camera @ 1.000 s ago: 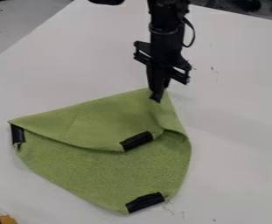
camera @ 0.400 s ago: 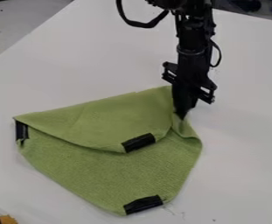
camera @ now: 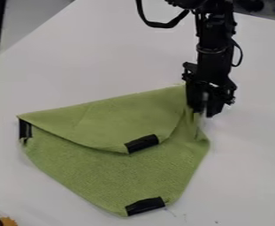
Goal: Unfolded the cloth from left to right
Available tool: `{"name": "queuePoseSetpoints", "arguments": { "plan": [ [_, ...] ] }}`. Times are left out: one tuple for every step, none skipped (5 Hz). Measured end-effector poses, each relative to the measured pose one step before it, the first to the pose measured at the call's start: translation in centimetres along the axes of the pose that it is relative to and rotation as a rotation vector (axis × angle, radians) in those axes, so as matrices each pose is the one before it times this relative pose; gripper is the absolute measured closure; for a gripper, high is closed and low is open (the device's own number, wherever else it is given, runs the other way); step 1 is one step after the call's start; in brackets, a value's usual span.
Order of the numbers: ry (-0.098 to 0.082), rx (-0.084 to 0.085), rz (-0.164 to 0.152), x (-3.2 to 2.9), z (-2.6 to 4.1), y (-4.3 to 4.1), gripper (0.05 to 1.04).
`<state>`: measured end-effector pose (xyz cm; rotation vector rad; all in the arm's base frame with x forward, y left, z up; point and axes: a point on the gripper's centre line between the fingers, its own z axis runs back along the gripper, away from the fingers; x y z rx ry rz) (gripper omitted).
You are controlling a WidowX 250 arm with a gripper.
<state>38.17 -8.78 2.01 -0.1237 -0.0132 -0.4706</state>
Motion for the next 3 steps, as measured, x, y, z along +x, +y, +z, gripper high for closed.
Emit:
{"name": "queuePoseSetpoints", "arguments": {
  "plan": [
    [-0.1008, -0.0084, 0.0233, -0.024, 2.27, -1.367, 0.087],
    [-0.0609, 0.0368, -0.0238, 0.842, 1.941, -1.341, 0.08],
    [-0.044, 0.0486, -0.0253, 0.79, 1.428, -1.05, 0.083]
  ]
}}
